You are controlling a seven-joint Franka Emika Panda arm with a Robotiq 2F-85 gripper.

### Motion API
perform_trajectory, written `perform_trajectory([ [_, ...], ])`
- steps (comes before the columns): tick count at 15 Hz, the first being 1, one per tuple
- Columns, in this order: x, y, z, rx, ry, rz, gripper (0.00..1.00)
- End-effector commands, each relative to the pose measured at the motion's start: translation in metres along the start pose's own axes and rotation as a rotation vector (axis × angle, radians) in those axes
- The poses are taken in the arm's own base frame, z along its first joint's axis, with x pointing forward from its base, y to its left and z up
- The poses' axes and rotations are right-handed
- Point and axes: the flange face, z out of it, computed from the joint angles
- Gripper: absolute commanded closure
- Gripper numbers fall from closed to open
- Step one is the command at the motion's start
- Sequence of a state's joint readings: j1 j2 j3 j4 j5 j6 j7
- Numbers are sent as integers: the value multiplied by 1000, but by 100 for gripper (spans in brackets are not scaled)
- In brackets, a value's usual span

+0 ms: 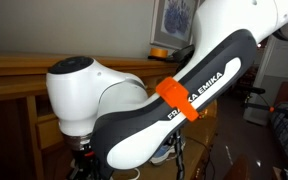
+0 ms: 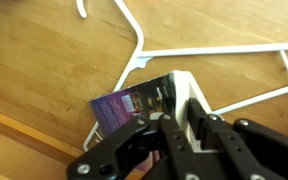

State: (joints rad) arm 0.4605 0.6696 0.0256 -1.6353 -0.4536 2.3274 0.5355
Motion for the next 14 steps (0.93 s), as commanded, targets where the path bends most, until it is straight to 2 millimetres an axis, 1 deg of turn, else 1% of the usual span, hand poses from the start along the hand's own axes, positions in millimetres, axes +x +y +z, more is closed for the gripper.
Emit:
perform_trajectory([
  [1,-31,21,-24,39,-36,-14,95],
  [8,-56,53,-55,20,-35,1,95],
  [10,-60,61,-56,18,-43,21,95],
  [14,-65,78,-44,12,-64,65,95],
])
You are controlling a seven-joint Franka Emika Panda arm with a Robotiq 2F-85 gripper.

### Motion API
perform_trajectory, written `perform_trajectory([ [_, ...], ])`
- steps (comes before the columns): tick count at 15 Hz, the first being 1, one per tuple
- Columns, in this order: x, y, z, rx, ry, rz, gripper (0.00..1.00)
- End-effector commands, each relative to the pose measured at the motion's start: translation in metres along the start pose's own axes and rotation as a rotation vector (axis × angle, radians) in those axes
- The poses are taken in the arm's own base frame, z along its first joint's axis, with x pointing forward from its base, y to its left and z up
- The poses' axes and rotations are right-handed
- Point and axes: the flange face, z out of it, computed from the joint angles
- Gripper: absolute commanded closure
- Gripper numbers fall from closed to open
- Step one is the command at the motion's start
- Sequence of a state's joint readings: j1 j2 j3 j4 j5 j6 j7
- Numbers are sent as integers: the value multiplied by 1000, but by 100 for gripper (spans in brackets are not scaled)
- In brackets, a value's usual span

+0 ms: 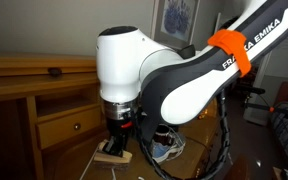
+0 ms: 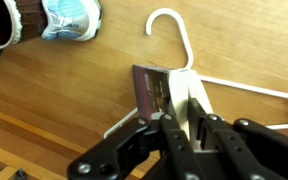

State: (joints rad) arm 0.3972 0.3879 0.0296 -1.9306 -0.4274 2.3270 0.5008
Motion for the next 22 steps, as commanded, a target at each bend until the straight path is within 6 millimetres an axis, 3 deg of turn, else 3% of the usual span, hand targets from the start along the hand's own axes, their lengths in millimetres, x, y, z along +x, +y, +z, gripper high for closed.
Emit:
perform_trajectory([
  [1,-11,16,10,6,-30,42,95],
  [9,-16,28,21,5,-62,67,95],
  [18,-47,0,40,3,-143,-3,95],
  [21,-44,0,44,10,-95,1,95],
  [22,-42,-2,45,23,-82,-8,54],
])
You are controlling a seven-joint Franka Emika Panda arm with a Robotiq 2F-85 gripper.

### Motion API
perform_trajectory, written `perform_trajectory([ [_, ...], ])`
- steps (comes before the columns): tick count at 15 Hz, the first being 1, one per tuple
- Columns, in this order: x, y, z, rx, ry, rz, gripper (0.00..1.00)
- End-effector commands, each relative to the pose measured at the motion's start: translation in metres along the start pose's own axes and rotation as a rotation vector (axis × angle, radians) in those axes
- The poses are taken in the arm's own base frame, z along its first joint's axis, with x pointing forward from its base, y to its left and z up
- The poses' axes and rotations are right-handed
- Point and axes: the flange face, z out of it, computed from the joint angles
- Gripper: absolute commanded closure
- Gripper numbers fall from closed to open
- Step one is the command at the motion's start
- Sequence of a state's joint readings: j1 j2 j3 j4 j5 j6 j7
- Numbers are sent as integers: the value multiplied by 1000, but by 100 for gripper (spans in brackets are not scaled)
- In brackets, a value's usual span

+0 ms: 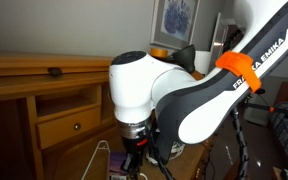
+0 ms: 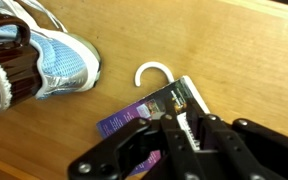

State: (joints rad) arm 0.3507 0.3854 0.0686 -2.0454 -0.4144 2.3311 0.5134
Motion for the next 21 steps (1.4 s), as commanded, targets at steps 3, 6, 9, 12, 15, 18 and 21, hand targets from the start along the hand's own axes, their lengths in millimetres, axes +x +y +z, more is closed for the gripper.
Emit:
perform_trajectory([
  [3,8,-13,6,38,87,-35,39],
  [6,18,-27,17,25,138,-71,16],
  [9,28,-40,27,-20,179,-115,0],
  [12,40,-54,37,-63,232,-159,0],
  [15,48,-66,47,-103,248,-183,0],
  [18,55,-72,56,-132,251,-182,0],
  [21,60,-76,67,-146,256,-179,0],
])
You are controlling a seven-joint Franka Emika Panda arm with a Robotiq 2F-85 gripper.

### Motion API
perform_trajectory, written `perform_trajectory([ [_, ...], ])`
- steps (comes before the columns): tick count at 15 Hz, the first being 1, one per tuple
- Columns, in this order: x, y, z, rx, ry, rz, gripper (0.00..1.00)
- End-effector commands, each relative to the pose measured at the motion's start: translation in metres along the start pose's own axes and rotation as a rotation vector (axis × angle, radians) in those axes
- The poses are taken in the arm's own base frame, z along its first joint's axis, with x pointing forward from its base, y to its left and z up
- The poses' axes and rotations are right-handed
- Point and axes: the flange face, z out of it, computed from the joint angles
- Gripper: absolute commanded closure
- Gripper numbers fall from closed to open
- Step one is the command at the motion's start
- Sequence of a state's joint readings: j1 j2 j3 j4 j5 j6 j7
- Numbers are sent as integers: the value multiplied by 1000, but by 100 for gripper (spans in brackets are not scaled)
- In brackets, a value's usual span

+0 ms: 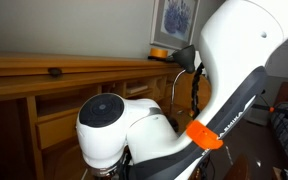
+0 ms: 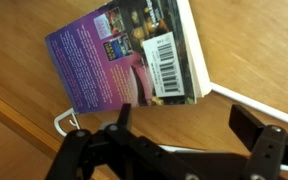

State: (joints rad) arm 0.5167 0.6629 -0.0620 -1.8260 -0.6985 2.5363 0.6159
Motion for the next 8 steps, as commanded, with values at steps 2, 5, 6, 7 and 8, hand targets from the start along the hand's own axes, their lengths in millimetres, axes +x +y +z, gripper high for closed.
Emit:
perform_trajectory([
  [2,8,-7,19,-42,8,9,0],
  [5,9,-6,28,-44,0,22,0],
  [6,8,-6,31,-48,-1,26,0],
  [7,8,-5,33,-50,-4,29,0],
  [8,8,-5,35,-54,-9,30,0],
])
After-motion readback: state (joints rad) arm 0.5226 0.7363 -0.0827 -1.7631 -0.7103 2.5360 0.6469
